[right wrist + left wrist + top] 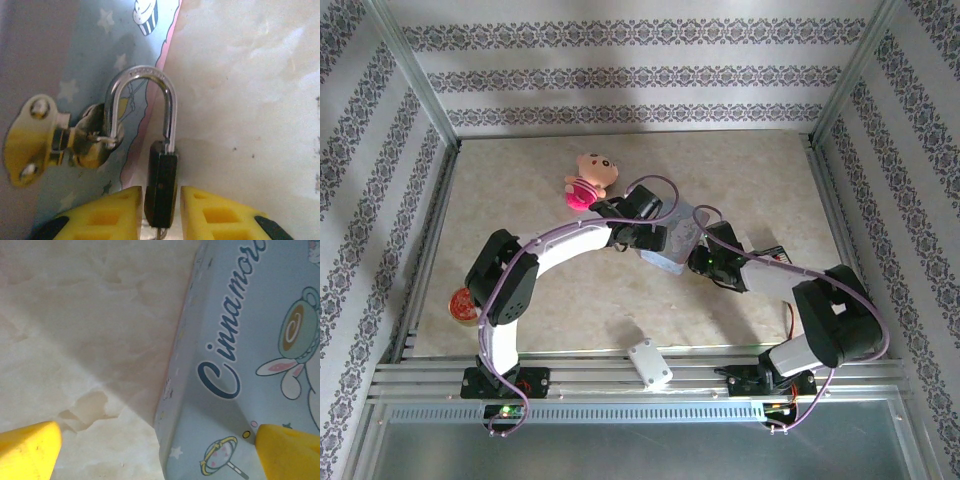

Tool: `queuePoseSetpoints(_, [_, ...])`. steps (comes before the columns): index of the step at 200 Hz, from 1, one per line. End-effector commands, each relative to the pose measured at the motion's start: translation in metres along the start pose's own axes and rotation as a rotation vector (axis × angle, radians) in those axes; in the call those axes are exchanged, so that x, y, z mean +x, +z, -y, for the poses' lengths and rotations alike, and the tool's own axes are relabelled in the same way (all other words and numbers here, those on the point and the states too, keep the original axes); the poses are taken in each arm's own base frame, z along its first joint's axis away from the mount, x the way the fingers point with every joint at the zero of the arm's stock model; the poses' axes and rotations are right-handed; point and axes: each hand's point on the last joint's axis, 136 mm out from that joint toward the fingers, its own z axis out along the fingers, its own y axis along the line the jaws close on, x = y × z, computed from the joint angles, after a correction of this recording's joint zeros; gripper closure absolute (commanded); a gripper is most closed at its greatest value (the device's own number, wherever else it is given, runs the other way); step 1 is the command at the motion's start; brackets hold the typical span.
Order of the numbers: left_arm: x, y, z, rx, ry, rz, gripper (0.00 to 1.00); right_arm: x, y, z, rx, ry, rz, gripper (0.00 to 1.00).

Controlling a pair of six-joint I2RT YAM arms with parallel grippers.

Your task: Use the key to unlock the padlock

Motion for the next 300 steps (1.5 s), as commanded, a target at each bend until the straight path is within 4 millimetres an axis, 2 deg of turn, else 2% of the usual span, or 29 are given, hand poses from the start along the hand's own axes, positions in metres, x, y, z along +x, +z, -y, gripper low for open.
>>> queuePoseSetpoints(1, [0.024, 0.015, -0.014, -0.086, 0.027, -0.085, 0.01, -0.004, -0.008, -0.006, -0.051, -0.019, 0.014, 0.77])
queuePoseSetpoints(40, [0.023, 0.019, -0.017, -0.111, 0.03, -0.092, 0.01, -0.009, -0.009, -0.009, -0.069, -0.026, 0.029, 0.89])
queuePoseSetpoints(60, [0.024, 0.021, -0.019, -0.127, 0.03, -0.094, 0.01, -0.008, -0.008, -0.001, -0.034, -0.01, 0.032, 0.92])
queuePoseSetpoints(79, [0.027, 0.023, -0.025, -0.154, 0.036, -0.105, 0.01, -0.007, -0.008, 0.005, -0.022, -0.001, 0.038, 1.0])
queuePoseSetpoints(127, [0.036, 0.028, -0.042, -0.238, 0.054, -0.13, 0.0, -0.019, -0.02, 0.022, -0.006, 0.007, 0.062, 1.0])
queuePoseSetpoints(150, [0.035, 0.029, -0.044, -0.239, 0.054, -0.131, 0.0, -0.026, -0.025, 0.028, -0.001, 0.009, 0.077, 1.0])
queuePoseSetpoints(191, [0.033, 0.026, -0.043, -0.233, 0.061, -0.124, 0.0, -0.038, -0.026, 0.014, -0.068, 0.014, 0.093, 1.0])
queuePoseSetpoints(222, [0.033, 0.026, -0.047, -0.244, 0.063, -0.121, 0.01, -0.045, -0.029, 0.01, -0.058, 0.04, 0.086, 1.0])
queuePoseSetpoints(250, [0.023, 0.023, -0.062, -0.273, 0.085, -0.096, 0.03, -0.031, -0.032, 0.01, -0.059, 0.09, -0.015, 0.98])
queuePoseSetpoints(300, [-0.032, 0.004, -0.102, -0.287, 0.054, 0.029, 0.07, 0.012, -0.024, 0.009, -0.109, 0.103, -0.236, 0.99])
